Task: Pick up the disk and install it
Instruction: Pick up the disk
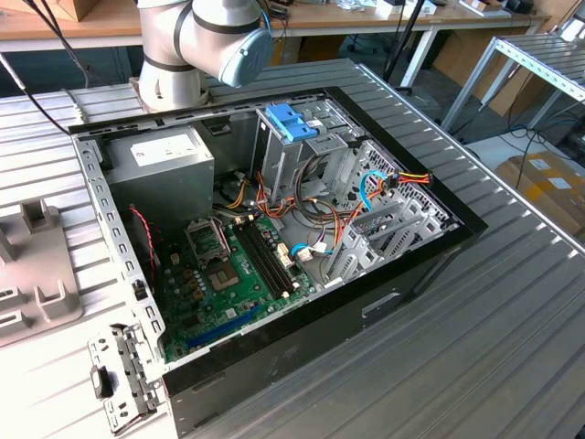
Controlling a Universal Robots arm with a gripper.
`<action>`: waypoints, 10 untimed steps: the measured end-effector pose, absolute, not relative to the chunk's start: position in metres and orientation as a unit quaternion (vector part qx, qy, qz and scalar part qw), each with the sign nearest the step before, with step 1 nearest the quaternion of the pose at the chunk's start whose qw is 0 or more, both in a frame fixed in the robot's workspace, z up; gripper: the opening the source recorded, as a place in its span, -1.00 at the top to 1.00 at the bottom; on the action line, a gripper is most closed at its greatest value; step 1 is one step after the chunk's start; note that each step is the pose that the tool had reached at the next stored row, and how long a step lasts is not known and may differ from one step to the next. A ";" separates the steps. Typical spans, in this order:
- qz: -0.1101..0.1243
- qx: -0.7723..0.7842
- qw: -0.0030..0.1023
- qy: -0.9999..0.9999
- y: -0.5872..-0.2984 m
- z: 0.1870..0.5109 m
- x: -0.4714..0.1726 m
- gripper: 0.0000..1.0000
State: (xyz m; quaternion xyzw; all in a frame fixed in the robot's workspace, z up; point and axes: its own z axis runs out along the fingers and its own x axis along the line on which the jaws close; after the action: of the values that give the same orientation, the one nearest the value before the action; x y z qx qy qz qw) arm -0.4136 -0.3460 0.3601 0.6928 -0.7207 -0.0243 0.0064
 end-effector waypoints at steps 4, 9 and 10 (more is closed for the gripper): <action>-0.024 0.713 0.007 -0.701 -0.346 0.360 -0.414 0.79; -0.024 0.736 0.008 -0.676 -0.346 0.360 -0.414 0.79; -0.024 0.738 0.008 -0.674 -0.346 0.360 -0.414 0.79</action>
State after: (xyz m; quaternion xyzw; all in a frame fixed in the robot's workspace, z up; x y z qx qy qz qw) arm -0.4136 -0.3460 0.3600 0.7384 -0.6739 -0.0238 0.0079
